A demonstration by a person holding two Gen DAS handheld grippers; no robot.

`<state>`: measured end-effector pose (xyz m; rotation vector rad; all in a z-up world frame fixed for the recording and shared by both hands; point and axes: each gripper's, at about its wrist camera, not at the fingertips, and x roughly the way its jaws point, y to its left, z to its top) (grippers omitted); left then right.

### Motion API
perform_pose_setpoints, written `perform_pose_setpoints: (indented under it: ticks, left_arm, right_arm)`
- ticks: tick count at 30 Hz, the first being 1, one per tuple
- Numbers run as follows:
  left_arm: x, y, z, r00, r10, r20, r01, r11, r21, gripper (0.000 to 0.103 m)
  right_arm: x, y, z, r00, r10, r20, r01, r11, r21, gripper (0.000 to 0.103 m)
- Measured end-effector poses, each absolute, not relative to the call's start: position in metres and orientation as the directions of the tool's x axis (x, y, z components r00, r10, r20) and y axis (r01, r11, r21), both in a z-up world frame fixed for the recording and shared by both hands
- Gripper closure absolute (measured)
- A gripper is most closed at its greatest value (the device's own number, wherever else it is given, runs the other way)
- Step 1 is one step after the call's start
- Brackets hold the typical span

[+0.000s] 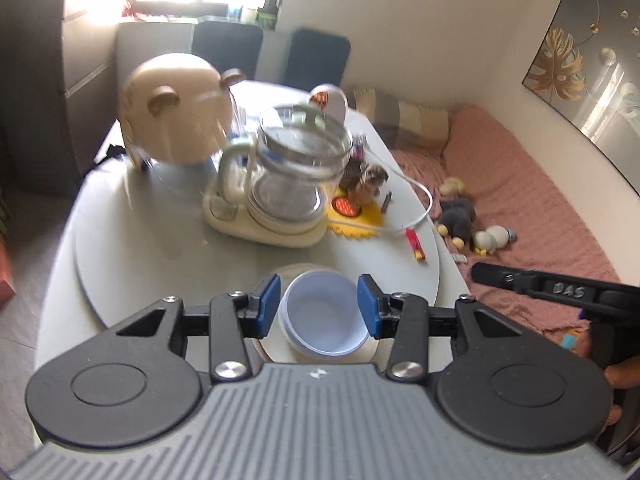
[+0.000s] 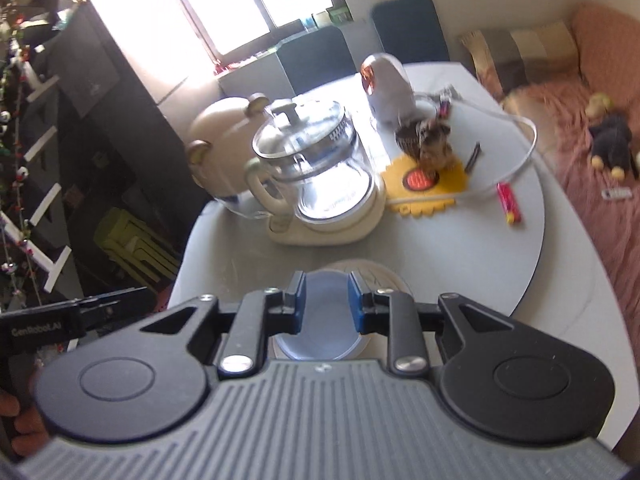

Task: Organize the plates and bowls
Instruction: 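Lower the bowl stack onto the plates and open both grippers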

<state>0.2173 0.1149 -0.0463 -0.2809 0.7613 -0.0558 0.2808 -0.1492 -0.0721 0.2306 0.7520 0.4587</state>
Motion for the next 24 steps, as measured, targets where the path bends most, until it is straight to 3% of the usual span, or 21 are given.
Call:
perform_pose_setpoints:
  ticks: [6,24]
  left_arm:
    - [0.152,0.083,-0.01,0.76,-0.08,-0.646,-0.073,0.976,-0.207,0.055]
    - [-0.02,-0.002,-0.006,0.778,-0.028,-0.628,-0.131,0.97,-0.205,0.055]
  right_arm:
    - [0.233,-0.173,-0.034,0.691,0.505,-0.517,-0.386,0.862,0.328,0.076]
    - [0.102,-0.231,-0.03,0.726,0.5,-0.473,-0.423,0.866,0.266,0.076]
